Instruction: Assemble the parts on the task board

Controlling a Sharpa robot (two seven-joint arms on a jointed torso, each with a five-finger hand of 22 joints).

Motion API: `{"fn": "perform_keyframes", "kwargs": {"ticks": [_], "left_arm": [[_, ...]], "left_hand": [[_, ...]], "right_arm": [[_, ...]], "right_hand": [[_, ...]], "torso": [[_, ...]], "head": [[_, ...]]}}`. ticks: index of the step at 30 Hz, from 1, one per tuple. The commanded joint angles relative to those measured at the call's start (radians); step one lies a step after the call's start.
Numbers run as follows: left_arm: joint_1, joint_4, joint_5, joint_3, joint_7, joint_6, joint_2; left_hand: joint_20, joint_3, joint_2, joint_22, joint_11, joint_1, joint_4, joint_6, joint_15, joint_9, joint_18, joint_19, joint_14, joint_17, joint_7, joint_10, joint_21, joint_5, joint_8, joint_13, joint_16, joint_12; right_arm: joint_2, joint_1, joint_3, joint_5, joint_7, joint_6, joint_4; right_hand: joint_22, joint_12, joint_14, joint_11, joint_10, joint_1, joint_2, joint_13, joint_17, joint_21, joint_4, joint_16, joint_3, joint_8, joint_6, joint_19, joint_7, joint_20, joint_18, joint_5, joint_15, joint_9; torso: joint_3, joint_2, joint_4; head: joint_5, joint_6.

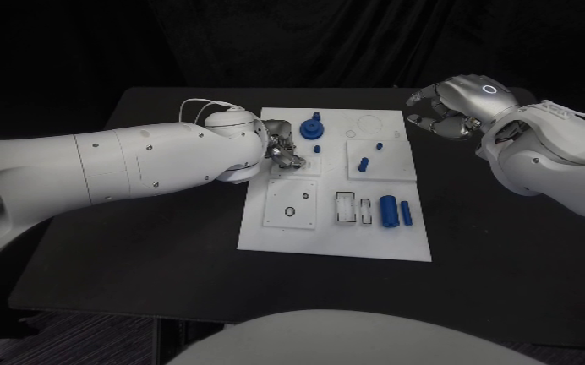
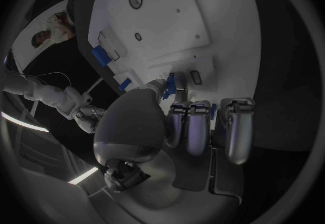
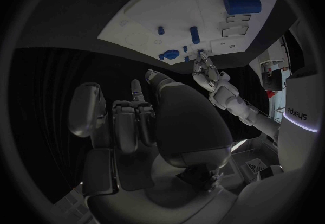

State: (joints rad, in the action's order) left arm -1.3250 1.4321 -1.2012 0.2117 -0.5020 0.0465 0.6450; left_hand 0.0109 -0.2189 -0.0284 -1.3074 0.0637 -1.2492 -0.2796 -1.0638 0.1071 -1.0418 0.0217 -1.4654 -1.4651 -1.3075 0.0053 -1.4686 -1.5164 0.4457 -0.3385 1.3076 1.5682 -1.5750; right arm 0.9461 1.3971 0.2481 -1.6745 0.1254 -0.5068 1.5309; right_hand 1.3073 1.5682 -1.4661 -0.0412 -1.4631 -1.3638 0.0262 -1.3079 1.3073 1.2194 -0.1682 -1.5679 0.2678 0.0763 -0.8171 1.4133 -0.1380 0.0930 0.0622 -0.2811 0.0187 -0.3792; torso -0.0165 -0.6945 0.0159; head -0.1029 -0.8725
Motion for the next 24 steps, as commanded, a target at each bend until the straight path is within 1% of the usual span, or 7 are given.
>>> {"fn": "perform_keyframes", "kwargs": {"ticks": [1, 7, 17, 24], "left_arm": [[0.004, 0.001, 0.005, 0.000, 0.010, -0.020, 0.000], [0.005, 0.003, 0.005, 0.000, 0.011, -0.021, 0.002], [0.006, 0.007, 0.005, 0.000, 0.011, -0.024, 0.005], [0.006, 0.012, 0.005, 0.000, 0.011, -0.022, 0.006]], "left_hand": [[-0.009, -0.009, 0.003, -0.176, 0.005, 0.005, 0.003, -0.008, 0.005, -0.002, 0.005, -0.033, -0.106, -0.263, -0.007, -0.102, 0.006, 0.004, 0.005, 0.263, 0.003, 0.004], [-0.009, -0.016, 0.001, -0.171, 0.005, 0.008, 0.005, -0.008, 0.005, -0.005, 0.007, -0.028, -0.106, -0.263, -0.007, -0.102, 0.010, 0.004, 0.006, 0.263, 0.003, 0.004], [-0.008, -0.026, -0.001, -0.164, 0.004, 0.016, 0.004, -0.010, 0.004, -0.009, 0.009, -0.023, -0.106, -0.263, -0.006, -0.102, 0.016, 0.003, 0.008, 0.263, 0.003, 0.004], [-0.008, -0.029, -0.001, -0.160, 0.004, 0.019, 0.004, -0.011, 0.004, -0.010, 0.010, -0.020, -0.106, -0.263, -0.006, -0.102, 0.019, 0.003, 0.009, 0.263, 0.003, 0.004]], "right_arm": [[-0.001, 0.000, -0.001, 0.004, 0.020, 0.005, -0.001], [-0.002, 0.000, -0.001, 0.005, 0.020, 0.006, -0.002], [-0.001, 0.000, -0.001, 0.005, 0.020, 0.007, -0.003], [-0.002, -0.001, -0.001, 0.005, 0.021, 0.009, -0.003]], "right_hand": [[0.163, 0.003, -0.105, -0.006, -0.108, -0.007, 0.001, -0.263, 0.263, -0.003, 0.001, -0.003, 0.005, -0.006, -0.006, -0.006, -0.001, -0.001, 0.013, -0.004, -0.002, 0.001], [0.162, 0.003, -0.105, -0.006, -0.108, -0.008, 0.001, -0.263, 0.263, -0.005, 0.002, -0.003, 0.006, -0.007, -0.007, -0.007, -0.001, -0.001, 0.014, -0.004, -0.002, 0.001], [0.162, 0.003, -0.105, -0.006, -0.108, -0.008, 0.000, -0.263, 0.263, -0.006, 0.002, -0.003, 0.006, -0.007, -0.007, -0.007, -0.001, -0.001, 0.014, -0.004, -0.002, 0.002], [0.162, 0.003, -0.105, -0.006, -0.108, -0.008, 0.000, -0.263, 0.263, -0.006, 0.002, -0.003, 0.006, -0.007, -0.007, -0.007, -0.001, -0.001, 0.014, -0.004, -0.002, 0.002]], "torso": [[-0.0005, 0.001, 0.0002], [-0.0003, 0.001, 0.0004], [-0.0006, 0.001, -0.0011], [-0.0001, 0.000, -0.0003]], "head": [[-0.001, 0.000], [-0.003, 0.000], [-0.001, 0.000], [-0.003, 0.000]]}}
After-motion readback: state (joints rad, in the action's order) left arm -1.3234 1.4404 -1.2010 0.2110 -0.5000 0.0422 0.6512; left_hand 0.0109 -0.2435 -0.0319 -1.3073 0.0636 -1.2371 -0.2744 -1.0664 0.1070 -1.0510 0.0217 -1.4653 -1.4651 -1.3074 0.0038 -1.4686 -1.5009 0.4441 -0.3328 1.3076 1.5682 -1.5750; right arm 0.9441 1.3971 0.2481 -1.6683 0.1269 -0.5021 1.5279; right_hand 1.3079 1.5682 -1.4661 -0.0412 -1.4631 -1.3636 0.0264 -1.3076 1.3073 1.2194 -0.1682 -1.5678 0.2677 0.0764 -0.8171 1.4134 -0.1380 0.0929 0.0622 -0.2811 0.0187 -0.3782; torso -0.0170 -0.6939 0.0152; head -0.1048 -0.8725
